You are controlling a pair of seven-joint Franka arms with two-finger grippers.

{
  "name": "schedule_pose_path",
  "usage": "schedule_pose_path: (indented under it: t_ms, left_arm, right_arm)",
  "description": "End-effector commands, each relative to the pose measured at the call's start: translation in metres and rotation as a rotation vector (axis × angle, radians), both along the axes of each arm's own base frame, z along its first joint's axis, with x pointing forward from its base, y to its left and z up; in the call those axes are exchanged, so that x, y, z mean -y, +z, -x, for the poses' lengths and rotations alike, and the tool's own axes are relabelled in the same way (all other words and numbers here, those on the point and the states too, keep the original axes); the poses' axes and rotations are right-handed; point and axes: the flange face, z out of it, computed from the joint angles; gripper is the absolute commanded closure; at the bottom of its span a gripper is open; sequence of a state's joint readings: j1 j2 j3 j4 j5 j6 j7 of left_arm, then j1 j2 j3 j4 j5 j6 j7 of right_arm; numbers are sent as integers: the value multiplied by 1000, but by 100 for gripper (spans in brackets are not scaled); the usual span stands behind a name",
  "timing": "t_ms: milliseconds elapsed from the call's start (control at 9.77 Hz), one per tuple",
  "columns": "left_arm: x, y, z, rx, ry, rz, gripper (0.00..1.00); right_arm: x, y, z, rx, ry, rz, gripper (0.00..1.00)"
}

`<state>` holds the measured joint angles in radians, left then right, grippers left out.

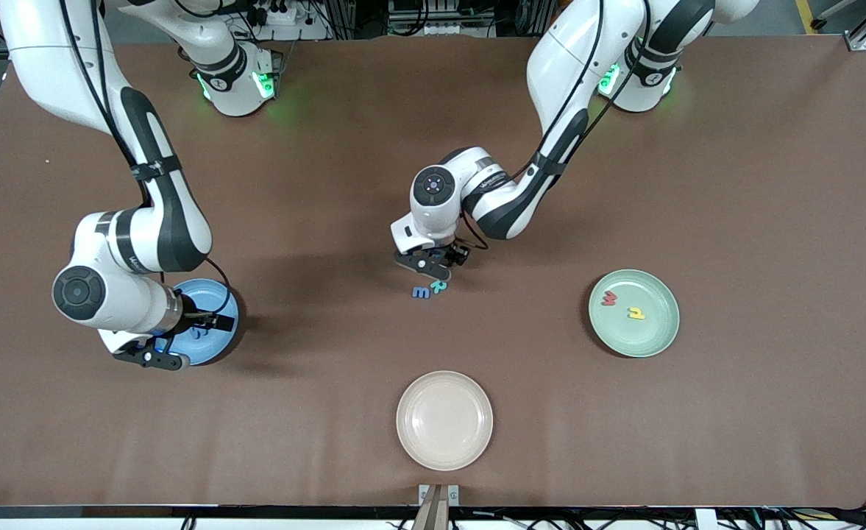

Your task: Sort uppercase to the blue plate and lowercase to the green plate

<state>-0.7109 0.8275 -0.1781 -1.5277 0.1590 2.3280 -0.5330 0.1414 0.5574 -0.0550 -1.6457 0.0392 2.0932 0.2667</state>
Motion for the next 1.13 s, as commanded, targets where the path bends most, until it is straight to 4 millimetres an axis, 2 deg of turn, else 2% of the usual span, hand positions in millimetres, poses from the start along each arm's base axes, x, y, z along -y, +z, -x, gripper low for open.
schedule_pose_path:
  t_ms: [0,717,1024]
  left_arm:
    - [6,-5,6,11,12,-6,38]
    - [0,-12,14,-15,19,-26,40]
    - [0,-12,14,-15,19,-26,59]
  right_arm:
    - [-2,7,6,-3,2,-9,0]
    - [-17,6,7,-5,6,-9,0]
    - [-19,6,8,-6,6,-9,0]
